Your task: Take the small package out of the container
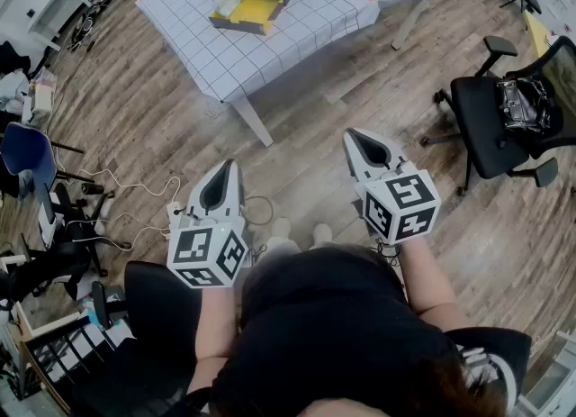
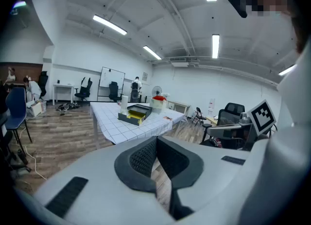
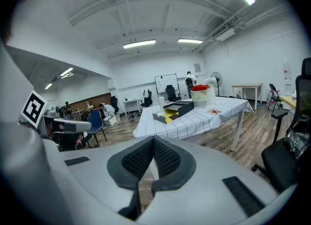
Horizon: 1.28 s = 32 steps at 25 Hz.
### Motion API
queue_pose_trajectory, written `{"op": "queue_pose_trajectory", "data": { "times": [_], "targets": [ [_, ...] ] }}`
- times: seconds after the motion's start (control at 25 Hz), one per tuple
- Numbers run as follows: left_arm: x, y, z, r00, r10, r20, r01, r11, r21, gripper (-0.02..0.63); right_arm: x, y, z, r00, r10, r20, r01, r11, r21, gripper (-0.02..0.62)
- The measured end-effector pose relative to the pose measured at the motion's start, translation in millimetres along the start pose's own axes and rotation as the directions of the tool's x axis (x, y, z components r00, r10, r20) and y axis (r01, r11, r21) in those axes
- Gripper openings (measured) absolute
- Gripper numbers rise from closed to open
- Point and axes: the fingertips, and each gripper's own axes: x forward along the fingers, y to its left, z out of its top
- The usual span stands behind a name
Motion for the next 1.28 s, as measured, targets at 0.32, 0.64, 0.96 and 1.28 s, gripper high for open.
{"op": "queue_pose_trajectory", "data": {
  "times": [0.32, 0.64, 0.96, 1.28],
  "targets": [
    [15, -15, -7, 1.000, 0.009, -0.012, -0.009, 1.000, -0.010, 0.028, -3, -22, -9, 1.000, 0.001, -0.026, -0.001, 1.000, 0.010, 0.015],
    [23, -21, -10, 1.000, 0.015, -0.015, -0.016, 0.999, -0.045, 0.026, 3, -30, -17, 0.998, 0.036, -0.056, -0.035, 0.999, 0.013, 0.015],
    [56, -16, -9, 0.998, -0.043, -0.035, 0.041, 0.998, -0.038, 0.026, 27, -27, -14, 0.995, 0.071, -0.070, -0.070, 0.997, 0.007, 0.015],
    [107, -13, 13, 0.979, -0.197, -0.057, 0.190, 0.977, -0.099, 0.026, 68, -22, 4, 0.989, 0.110, -0.095, -0.111, 0.994, -0.003, 0.015]
  ]
}}
